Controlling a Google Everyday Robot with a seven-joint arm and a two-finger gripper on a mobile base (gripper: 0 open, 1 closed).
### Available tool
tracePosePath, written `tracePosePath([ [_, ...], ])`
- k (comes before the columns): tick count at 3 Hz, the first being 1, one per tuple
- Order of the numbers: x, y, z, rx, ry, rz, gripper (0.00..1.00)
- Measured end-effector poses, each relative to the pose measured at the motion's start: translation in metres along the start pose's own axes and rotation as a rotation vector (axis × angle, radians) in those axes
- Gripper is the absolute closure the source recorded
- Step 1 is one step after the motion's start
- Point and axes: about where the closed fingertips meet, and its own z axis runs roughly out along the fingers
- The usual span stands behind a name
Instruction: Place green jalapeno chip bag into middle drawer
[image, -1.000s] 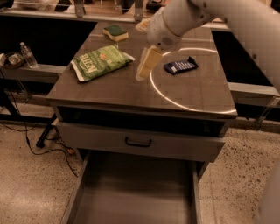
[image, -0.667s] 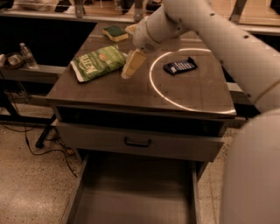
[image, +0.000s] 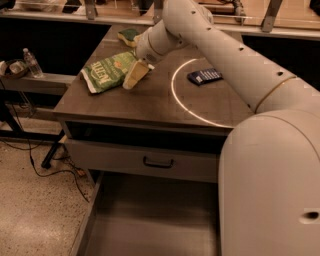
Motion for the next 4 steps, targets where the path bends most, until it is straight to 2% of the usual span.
tracePosePath([
  [1, 0.002, -0.006, 0.017, 0.004, 0.016, 0.073, 0.1],
  [2, 0.01, -0.008, 0.02, 0.007, 0.037, 0.141, 0.41],
  [3, 0.016, -0.007, 0.017, 0.008, 0.053, 0.168, 0.64],
  [4, 0.018, -0.005, -0.001, 0.025, 0.061, 0.184, 0.88],
])
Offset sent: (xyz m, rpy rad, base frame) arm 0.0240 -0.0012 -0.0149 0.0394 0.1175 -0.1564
